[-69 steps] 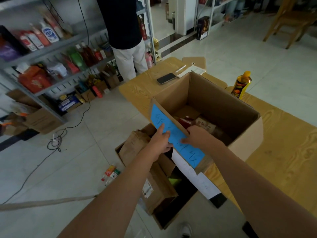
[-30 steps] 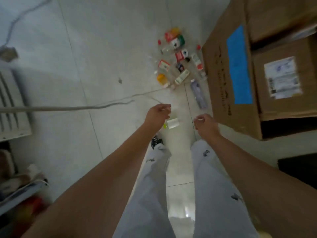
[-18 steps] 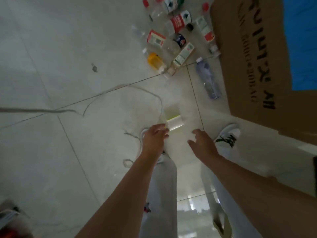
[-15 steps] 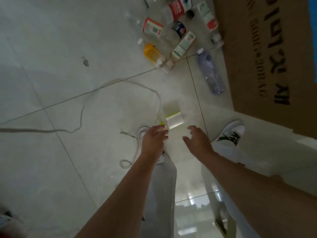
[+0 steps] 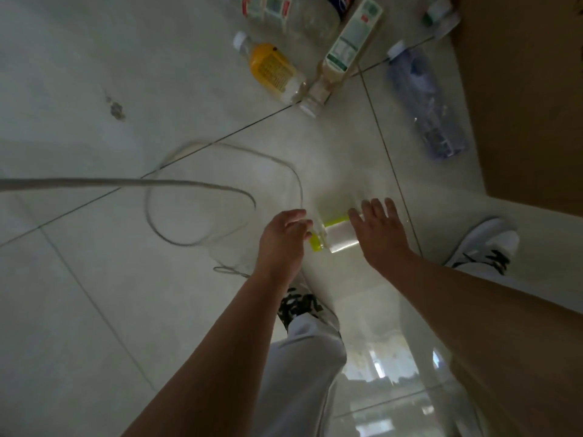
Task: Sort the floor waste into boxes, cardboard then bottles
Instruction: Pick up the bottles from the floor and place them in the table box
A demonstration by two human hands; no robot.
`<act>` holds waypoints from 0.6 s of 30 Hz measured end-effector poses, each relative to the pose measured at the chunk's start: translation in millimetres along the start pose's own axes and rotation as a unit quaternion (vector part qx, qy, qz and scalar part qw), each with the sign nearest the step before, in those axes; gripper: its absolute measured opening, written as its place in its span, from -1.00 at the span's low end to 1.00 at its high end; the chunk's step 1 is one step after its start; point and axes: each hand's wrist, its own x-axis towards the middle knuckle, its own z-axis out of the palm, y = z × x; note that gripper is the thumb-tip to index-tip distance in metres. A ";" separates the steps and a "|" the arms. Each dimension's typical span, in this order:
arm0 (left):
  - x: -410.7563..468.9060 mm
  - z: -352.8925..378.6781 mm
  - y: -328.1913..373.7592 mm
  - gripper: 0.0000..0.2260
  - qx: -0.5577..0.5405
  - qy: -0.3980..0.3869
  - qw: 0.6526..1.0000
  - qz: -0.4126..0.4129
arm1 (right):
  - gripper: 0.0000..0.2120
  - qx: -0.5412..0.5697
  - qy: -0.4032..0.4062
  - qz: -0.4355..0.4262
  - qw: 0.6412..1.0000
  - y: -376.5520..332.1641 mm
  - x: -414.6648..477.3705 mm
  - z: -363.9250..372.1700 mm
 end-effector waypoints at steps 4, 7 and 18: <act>-19.3 7.6 7.9 -0.74 0.042 -0.013 0.999 0.031 | -0.46 0.077 -0.030 0.070 0.994 24.1 -0.7 -16.3; -53.0 10.6 22.0 -0.73 0.040 -0.009 0.998 0.040 | -0.39 0.200 -0.051 0.148 0.967 36.8 -21.8 -67.4; -317.8 5.8 283.4 -0.65 -0.129 0.134 0.967 0.172 | -0.33 0.631 0.167 0.147 0.743 74.4 -203.5 -417.9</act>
